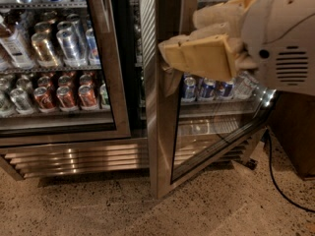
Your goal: Open right fridge door
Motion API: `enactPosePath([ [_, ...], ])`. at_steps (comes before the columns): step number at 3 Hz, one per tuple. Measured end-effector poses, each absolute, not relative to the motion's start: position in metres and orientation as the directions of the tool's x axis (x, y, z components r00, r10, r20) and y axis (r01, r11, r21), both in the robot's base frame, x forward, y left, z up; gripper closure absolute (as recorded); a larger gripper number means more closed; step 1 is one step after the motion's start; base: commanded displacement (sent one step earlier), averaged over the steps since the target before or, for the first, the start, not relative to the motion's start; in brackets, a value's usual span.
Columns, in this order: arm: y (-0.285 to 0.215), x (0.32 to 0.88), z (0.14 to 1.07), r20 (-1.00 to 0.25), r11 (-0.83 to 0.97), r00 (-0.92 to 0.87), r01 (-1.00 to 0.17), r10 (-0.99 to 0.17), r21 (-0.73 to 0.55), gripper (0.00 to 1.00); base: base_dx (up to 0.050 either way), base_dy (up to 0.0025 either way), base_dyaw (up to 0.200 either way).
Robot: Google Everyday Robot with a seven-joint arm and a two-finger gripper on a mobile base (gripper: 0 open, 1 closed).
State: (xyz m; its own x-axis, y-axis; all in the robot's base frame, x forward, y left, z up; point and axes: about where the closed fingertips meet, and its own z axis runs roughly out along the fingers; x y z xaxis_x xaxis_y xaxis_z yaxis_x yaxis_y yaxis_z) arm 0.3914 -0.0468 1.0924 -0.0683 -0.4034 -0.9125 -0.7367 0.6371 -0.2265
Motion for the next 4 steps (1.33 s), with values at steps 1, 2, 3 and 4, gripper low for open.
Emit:
enactPosePath([
  [1, -0.0468, 0.3914, 1.0924, -0.912, 0.637, -0.068, -0.737, -0.403, -0.227, 0.51, 0.000, 0.00000, 0.000],
  [2, -0.0468, 0.3914, 1.0924, -0.912, 0.637, -0.068, -0.737, -0.403, -0.227, 0.51, 0.000, 0.00000, 0.000],
  [3, -0.0468, 0.3914, 1.0924, -0.912, 0.637, -0.068, -0.737, -0.403, -0.227, 0.51, 0.000, 0.00000, 0.000],
  [4, -0.0468, 0.3914, 1.0924, -0.912, 0.637, -0.068, -0.737, -0.403, -0.227, 0.51, 0.000, 0.00000, 0.000],
])
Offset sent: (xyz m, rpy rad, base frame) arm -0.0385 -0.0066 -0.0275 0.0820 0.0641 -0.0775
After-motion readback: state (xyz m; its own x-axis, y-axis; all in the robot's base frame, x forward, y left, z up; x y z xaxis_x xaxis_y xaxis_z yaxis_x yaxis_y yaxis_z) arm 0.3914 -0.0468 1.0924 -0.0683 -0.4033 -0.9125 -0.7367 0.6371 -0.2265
